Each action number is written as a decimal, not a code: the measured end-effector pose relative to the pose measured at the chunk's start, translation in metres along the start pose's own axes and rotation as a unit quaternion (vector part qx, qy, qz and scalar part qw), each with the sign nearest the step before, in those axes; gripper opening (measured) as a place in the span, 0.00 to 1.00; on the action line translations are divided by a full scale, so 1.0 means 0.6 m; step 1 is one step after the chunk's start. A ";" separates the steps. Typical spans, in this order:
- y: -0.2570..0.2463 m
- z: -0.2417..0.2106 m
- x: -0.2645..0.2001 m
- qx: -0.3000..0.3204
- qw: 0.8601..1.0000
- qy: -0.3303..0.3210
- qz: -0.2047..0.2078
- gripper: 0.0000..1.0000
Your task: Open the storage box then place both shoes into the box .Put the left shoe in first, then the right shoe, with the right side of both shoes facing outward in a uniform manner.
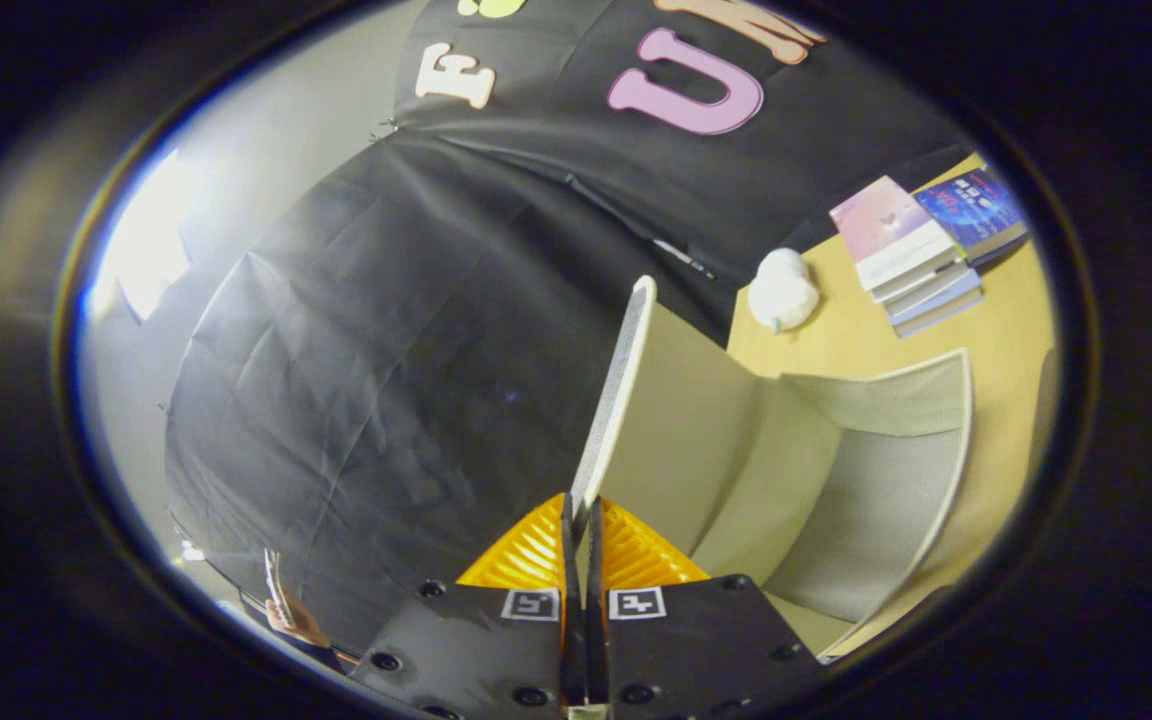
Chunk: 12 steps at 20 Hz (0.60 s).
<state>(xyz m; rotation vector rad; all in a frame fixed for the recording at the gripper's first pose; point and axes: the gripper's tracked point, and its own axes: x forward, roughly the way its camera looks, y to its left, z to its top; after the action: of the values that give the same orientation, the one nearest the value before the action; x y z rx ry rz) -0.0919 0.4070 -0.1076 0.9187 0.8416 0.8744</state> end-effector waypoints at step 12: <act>0.004 -0.031 0.135 -0.011 0.999 0.010 -0.030 0.14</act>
<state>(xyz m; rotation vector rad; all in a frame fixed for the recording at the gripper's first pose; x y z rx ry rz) -0.0773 0.4855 -0.1301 0.8630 0.8706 0.8395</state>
